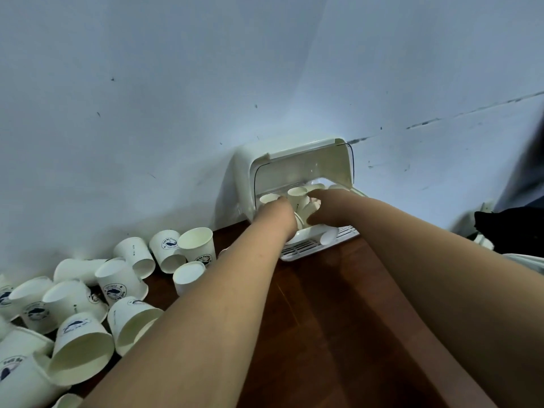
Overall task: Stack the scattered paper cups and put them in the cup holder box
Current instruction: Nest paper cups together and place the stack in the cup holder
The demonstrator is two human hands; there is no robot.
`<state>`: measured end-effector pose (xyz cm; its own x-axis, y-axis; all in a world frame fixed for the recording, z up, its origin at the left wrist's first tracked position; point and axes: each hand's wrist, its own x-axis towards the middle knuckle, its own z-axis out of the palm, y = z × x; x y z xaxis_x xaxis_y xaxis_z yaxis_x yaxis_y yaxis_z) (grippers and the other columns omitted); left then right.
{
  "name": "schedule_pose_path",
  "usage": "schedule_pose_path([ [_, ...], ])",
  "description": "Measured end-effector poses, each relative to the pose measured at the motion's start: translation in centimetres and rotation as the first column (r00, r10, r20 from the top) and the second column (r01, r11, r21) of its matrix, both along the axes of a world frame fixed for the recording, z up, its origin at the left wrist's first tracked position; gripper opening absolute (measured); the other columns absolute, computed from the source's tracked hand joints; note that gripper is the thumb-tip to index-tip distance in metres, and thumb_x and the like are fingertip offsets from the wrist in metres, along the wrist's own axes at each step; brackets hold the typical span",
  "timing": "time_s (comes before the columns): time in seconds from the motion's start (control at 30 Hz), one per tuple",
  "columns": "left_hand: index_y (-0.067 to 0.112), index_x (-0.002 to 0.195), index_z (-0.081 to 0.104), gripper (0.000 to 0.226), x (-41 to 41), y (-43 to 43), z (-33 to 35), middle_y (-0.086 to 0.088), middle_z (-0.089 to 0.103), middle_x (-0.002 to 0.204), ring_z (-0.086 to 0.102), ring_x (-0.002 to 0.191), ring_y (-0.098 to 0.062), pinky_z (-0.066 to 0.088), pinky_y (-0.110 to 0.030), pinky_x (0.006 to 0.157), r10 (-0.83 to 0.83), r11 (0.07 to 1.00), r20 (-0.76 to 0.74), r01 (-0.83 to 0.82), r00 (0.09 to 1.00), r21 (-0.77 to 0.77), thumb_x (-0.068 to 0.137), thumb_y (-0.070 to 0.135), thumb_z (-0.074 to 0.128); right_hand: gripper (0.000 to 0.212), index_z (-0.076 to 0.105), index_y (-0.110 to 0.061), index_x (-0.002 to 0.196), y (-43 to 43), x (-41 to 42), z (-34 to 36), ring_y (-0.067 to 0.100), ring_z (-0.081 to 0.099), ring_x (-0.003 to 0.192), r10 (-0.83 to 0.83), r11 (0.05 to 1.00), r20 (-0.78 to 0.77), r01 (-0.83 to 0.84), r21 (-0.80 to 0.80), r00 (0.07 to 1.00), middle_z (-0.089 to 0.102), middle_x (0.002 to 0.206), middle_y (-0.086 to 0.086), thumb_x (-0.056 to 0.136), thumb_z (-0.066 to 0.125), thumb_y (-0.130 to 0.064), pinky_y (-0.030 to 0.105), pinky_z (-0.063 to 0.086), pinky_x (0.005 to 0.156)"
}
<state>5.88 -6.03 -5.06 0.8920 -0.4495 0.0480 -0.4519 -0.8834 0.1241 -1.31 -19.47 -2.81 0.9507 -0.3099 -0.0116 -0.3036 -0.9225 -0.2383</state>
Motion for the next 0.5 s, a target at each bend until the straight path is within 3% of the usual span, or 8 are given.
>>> schedule_pose_path([
  [0.07, 0.006, 0.146, 0.048, 0.056, 0.0, 0.1, -0.2, -0.016, 0.068, 0.133, 0.065, 0.123, -0.037, 0.051, -0.039, 0.089, -0.015, 1.0, 0.011, 0.016, 1.0, -0.027, 0.1, 0.027, 0.071, 0.067, 0.051, -0.033, 0.157, -0.2, -0.4, 0.2, 0.028, 0.062, 0.128, -0.044, 0.995, 0.1, 0.035, 0.093, 0.994, 0.065, 0.143, 0.003, 0.092, 0.069, -0.032, 0.033, 0.049, 0.095],
  [0.13, 0.006, 0.146, 0.047, 0.066, -0.1, 0.4, -0.3, -0.016, 0.064, 0.138, 0.063, 0.127, -0.039, 0.049, -0.04, 0.095, -0.054, 0.995, 0.037, 0.057, 0.998, -0.082, 0.098, 0.04, 0.076, 0.071, 0.05, -0.031, 0.158, -0.5, -0.6, 0.0, 0.027, 0.063, 0.13, -0.109, 0.978, 0.236, 0.062, 0.198, 0.966, 0.064, 0.147, 0.003, 0.092, 0.074, -0.035, 0.033, 0.051, 0.097],
  [0.23, 0.005, 0.146, 0.045, 0.071, -0.8, 1.1, -0.2, -0.019, 0.054, 0.148, 0.056, 0.135, -0.042, 0.048, -0.044, 0.107, -0.065, 0.971, 0.029, 0.07, 0.997, -0.229, 0.095, 0.039, 0.081, 0.066, 0.055, -0.025, 0.153, -0.9, -1.0, -0.2, 0.03, 0.065, 0.126, -0.241, 0.935, 0.431, 0.088, 0.345, 0.87, 0.072, 0.132, 0.008, 0.092, 0.074, -0.042, 0.04, 0.055, 0.102],
  [0.37, 0.008, 0.152, 0.044, 0.075, -2.1, 1.2, 0.0, -0.014, 0.049, 0.156, 0.053, 0.141, -0.038, 0.044, -0.046, 0.116, -0.077, 0.881, 0.053, 0.093, 0.996, -0.464, 0.092, 0.03, 0.084, 0.051, 0.064, -0.019, 0.143, -1.2, -2.3, 0.1, 0.023, 0.065, 0.107, -0.345, 0.859, 0.574, 0.003, 0.513, 0.742, 0.072, 0.111, 0.001, 0.096, 0.074, -0.037, 0.031, 0.047, 0.086],
  [0.5, 0.013, 0.153, 0.049, 0.074, -4.1, 0.8, 0.4, -0.007, 0.055, 0.152, 0.057, 0.136, -0.027, 0.044, -0.033, 0.104, -0.094, 0.712, 0.004, 0.07, 0.996, -0.699, 0.091, 0.03, 0.086, 0.046, 0.069, -0.026, 0.136, -1.2, -3.5, 0.4, 0.017, 0.068, 0.109, -0.297, 0.837, 0.579, -0.086, 0.54, 0.759, 0.074, 0.112, -0.007, 0.094, 0.077, -0.043, 0.033, 0.05, 0.09],
])
